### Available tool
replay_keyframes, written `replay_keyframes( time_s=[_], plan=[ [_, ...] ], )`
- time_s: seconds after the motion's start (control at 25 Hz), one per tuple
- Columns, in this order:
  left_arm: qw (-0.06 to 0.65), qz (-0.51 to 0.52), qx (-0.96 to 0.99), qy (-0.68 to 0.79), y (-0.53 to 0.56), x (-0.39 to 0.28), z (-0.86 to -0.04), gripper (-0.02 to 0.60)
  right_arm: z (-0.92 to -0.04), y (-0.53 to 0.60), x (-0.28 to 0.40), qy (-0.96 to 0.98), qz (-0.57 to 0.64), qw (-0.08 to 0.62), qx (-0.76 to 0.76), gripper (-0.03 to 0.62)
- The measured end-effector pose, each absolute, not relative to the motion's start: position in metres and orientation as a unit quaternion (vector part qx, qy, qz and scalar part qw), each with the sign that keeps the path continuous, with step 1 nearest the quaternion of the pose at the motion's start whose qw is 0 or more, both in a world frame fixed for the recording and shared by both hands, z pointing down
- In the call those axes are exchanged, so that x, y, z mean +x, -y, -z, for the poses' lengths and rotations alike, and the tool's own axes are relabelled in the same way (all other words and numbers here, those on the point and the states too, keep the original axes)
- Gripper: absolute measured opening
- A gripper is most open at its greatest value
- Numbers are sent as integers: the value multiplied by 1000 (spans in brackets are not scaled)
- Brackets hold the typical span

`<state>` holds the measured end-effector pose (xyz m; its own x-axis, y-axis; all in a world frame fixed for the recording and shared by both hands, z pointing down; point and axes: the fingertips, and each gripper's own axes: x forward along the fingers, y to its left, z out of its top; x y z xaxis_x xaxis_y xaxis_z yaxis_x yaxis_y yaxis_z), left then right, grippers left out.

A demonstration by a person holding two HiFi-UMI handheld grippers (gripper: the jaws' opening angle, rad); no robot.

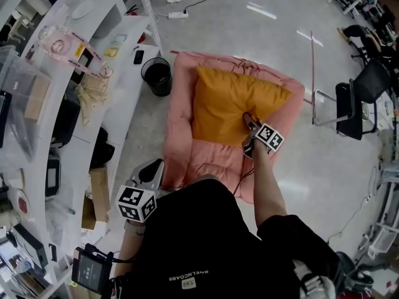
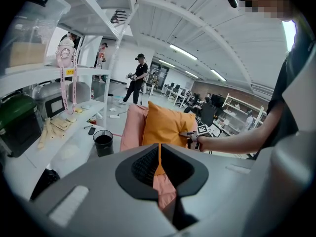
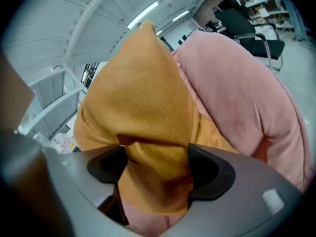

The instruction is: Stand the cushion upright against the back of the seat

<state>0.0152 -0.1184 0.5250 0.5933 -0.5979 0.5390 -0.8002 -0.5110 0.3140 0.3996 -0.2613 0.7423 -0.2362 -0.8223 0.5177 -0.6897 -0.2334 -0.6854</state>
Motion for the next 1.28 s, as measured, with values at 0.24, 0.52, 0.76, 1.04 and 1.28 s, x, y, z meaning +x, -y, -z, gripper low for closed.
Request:
replay_keyframes(
  time_s=[0.24, 0.52, 0.76, 1.04, 1.28],
  plan=[
    [275, -179, 850, 411, 116, 16, -524, 29, -764, 236, 407, -558, 539, 116, -620, 382],
    [283, -175, 852, 404, 112, 15, -525, 29, -741, 247, 419, -625, 449, 35, -638, 430],
    [280, -175, 862, 386, 109, 22, -526, 31, -731, 241, 420, -628, 431, -12, -648, 430],
    [268, -186, 874, 360, 101, 26, -526, 31, -710, 221, 413, -634, 425, 3, -646, 389],
    [270, -172, 880, 350, 102, 10, -523, 31, -679, 204, 384, -662, 406, 12, -630, 185]
  ],
)
